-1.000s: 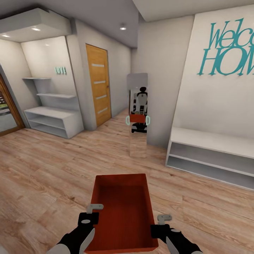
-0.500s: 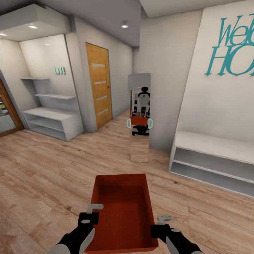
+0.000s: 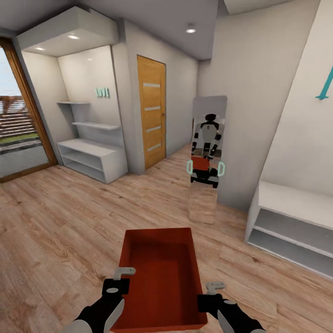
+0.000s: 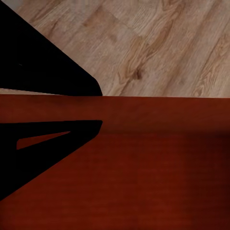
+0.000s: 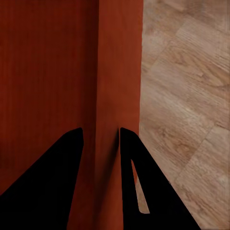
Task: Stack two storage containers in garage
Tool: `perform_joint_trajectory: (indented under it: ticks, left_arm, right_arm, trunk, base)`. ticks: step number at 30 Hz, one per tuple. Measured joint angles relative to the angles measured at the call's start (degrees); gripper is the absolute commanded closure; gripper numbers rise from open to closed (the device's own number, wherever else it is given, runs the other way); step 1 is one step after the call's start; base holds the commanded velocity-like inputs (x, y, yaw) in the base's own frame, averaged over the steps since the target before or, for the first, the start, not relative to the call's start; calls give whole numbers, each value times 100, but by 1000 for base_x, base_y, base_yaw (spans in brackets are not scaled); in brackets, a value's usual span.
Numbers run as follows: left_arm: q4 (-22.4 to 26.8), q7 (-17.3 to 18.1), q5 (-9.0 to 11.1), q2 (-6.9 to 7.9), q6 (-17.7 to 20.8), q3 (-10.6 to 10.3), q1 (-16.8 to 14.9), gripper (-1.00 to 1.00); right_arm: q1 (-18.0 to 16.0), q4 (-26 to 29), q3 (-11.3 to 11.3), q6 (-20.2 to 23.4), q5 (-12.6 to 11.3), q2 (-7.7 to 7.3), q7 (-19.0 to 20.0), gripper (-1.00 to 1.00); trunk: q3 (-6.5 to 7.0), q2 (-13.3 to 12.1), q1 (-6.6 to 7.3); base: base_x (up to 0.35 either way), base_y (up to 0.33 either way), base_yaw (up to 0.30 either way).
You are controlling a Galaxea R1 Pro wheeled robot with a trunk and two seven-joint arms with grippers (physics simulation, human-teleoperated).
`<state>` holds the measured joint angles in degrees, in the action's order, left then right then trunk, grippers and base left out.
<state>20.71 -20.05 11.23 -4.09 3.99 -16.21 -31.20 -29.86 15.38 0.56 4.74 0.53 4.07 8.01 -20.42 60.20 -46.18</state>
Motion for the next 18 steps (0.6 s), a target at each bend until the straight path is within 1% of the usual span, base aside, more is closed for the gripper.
perform_joint_trajectory:
  ticks: [3, 6, 18]
  left_arm:
    - [1, -1, -2, -1, 0, 2, 0, 100]
    - [-1, 0, -3, -2, -1, 2, -1, 100]
    - [-3, 1, -3, -2, -1, 0, -1, 100]
  right_arm:
    - [0, 3, 1, 2, 2, 0, 1, 100]
    - [0, 0, -3, -1, -3, -1, -1, 100]
    - [1, -3, -3, -5, -6, -2, -1, 100]
  trunk:
    - [0, 0, 0]
    - [0, 0, 0]
    - [0, 0, 0]
  base:
    - [341, 0, 246]
    - [341, 0, 111]
    - [341, 0, 8]
